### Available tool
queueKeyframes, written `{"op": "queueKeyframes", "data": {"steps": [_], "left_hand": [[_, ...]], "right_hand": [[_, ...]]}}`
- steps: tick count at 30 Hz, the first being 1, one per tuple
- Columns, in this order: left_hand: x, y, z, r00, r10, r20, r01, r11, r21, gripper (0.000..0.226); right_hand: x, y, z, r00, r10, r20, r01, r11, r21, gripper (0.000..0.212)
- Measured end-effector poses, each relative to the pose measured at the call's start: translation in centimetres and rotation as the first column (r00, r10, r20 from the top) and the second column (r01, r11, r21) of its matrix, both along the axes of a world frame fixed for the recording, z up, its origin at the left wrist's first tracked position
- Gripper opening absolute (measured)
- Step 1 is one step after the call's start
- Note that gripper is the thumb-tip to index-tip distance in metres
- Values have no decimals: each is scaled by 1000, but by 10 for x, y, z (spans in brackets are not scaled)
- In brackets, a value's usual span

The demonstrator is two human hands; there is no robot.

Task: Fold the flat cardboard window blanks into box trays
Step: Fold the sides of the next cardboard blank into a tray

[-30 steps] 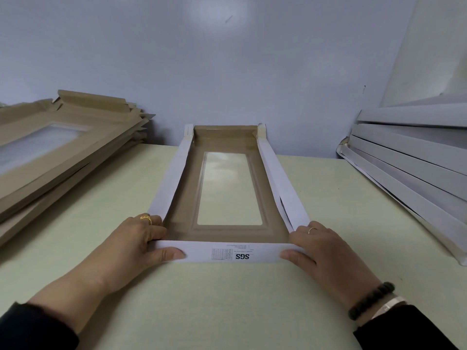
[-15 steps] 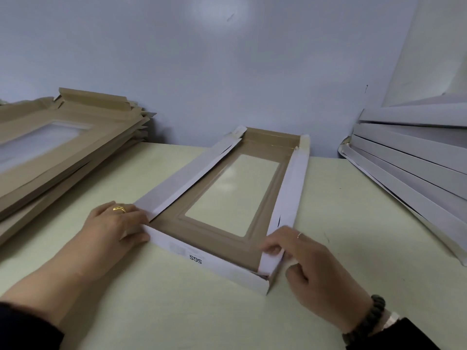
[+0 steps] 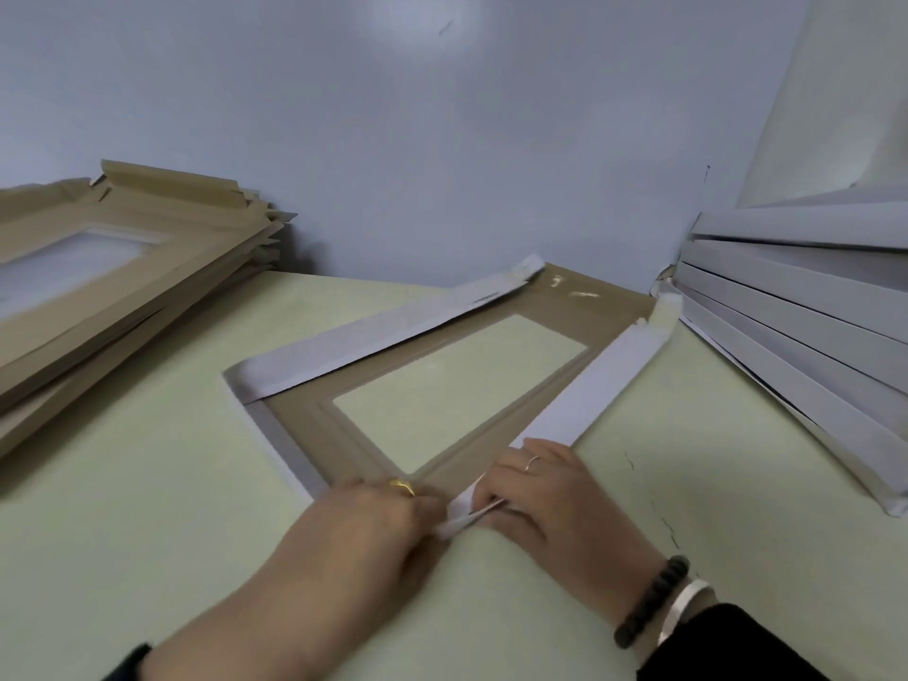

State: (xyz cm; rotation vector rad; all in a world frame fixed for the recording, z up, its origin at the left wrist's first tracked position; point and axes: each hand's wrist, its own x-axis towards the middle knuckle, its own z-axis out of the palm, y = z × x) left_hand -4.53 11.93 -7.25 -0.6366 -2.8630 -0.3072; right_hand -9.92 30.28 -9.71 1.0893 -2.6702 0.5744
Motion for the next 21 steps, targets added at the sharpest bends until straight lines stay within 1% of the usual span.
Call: {"op": "queueKeyframes", "data": {"steps": [1, 2, 3, 4, 5, 6, 8, 10, 12, 13, 15, 17, 18, 19, 21], "left_hand": [[-1, -11, 0, 998, 8, 66, -12, 998, 62, 4], [-1, -21, -2, 995, 24, 101, -38, 990, 134, 11], [-4, -33, -2, 994, 38, 101, -56, 981, 184, 19], [-6, -45, -4, 991, 69, 115, -90, 977, 191, 23], [-9, -57, -6, 984, 108, 144, -131, 979, 157, 26], [-11, -68, -4, 970, 154, 187, -184, 971, 155, 30], [-18, -90, -4, 941, 232, 245, -278, 944, 175, 40], [-24, -108, -2, 920, 354, 169, -376, 918, 127, 36], [-29, -122, -5, 896, 442, 49, -444, 893, 72, 20], [-31, -127, -8, 887, 462, 9, -462, 885, 60, 11], [-32, -127, -10, 868, 492, -64, -487, 870, 79, 14], [-30, -118, -10, 864, 484, -137, -473, 875, 103, 8], [-30, -109, -7, 859, 488, -154, -474, 872, 120, 20], [-31, -99, -10, 886, 436, -155, -419, 898, 133, 33], [-29, -72, -12, 940, 306, -150, -277, 943, 186, 47]], "right_hand": [[-5, 4, 0, 999, -35, 7, 35, 999, -2, 27], [-9, 9, 0, 997, -71, -4, 71, 997, 5, 26], [-13, 14, -1, 994, -109, -23, 109, 994, 13, 25], [-17, 19, -1, 989, -144, -39, 145, 989, 18, 22], [-20, 24, -1, 983, -178, -49, 179, 984, 14, 15], [-24, 31, -1, 976, -212, -51, 213, 977, 13, 9], [-27, 46, 1, 958, -287, -22, 288, 957, 35, 4], [-29, 64, 4, 932, -362, 9, 362, 932, 31, 9], [-27, 83, 6, 874, -486, 22, 485, 873, 45, 25], [-26, 92, 7, 834, -551, 9, 550, 833, 56, 32], [-24, 104, 10, 779, -626, -27, 627, 777, 53, 35], [-20, 100, 13, 771, -636, 0, 635, 770, 68, 36], [-18, 91, 14, 788, -616, -1, 613, 785, 88, 36], [-15, 80, 13, 811, -584, -27, 584, 807, 89, 33], [-9, 52, 12, 854, -514, -80, 520, 849, 92, 20]]}}
